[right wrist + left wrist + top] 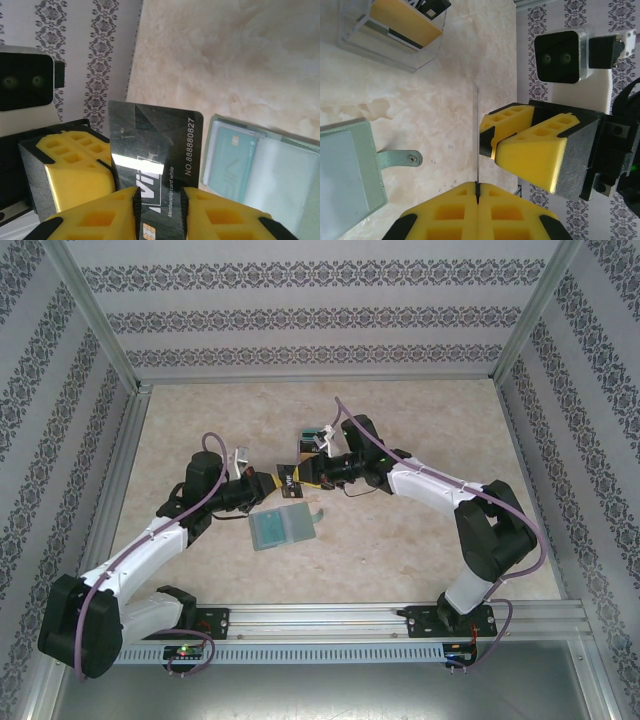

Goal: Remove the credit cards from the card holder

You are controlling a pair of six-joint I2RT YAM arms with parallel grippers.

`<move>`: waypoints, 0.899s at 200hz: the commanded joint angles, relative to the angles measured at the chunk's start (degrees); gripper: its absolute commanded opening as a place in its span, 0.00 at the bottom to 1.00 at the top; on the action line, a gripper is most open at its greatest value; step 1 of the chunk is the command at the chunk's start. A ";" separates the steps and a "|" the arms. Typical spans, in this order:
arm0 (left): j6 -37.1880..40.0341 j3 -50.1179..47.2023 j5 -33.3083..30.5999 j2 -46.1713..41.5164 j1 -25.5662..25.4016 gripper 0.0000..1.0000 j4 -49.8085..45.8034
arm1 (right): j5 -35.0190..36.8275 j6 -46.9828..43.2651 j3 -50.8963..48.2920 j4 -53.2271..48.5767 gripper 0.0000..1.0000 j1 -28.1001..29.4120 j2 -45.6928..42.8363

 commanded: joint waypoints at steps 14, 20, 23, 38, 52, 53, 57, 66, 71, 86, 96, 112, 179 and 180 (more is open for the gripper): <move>-1.77 0.74 2.04 0.17 1.21 0.00 5.46 | -2.57 2.58 -0.99 4.80 0.30 -0.77 1.06; -1.64 0.81 2.03 0.11 1.25 0.00 5.31 | -2.14 2.41 -1.12 4.41 0.30 -0.91 0.98; -1.60 0.77 2.01 0.13 1.32 0.00 5.16 | -1.88 2.39 -1.29 4.45 0.30 -1.06 0.90; -1.57 0.79 1.93 0.17 1.34 0.00 5.01 | -1.00 2.64 -2.38 4.72 0.31 -1.88 0.38; -1.51 0.79 1.87 0.16 1.35 0.00 4.75 | -1.14 2.83 -3.01 5.12 0.31 -2.55 0.01; -1.51 0.76 1.90 0.12 1.41 0.00 4.75 | -1.22 2.92 -3.04 5.19 0.31 -2.58 0.01; -1.51 0.82 1.93 0.11 1.41 0.00 4.82 | -1.55 2.92 -3.06 5.31 0.31 -2.69 0.01; -1.67 0.69 2.05 0.27 1.33 0.00 5.16 | -2.21 3.14 -3.09 5.73 0.31 -2.72 0.06; -1.77 0.71 2.18 0.30 1.35 0.00 5.27 | -2.45 3.28 -3.14 6.14 0.31 -2.62 0.14; -2.01 0.57 2.36 0.51 1.39 0.00 5.86 | -3.46 4.48 -3.53 8.02 0.31 -2.52 0.61; -2.12 0.37 2.37 0.66 1.37 0.00 6.07 | -4.39 5.73 -3.77 10.15 0.30 -2.47 0.88; -2.34 0.13 2.29 0.75 1.35 0.00 6.39 | -5.93 7.49 -4.19 13.30 0.28 -2.40 1.20; -3.35 -0.66 2.37 0.96 1.38 0.00 8.39 | -8.48 9.33 -4.75 16.40 0.23 -2.00 2.12; -3.35 -0.66 2.37 1.01 1.38 0.00 8.41 | -8.58 9.37 -4.79 16.46 0.23 -2.00 2.17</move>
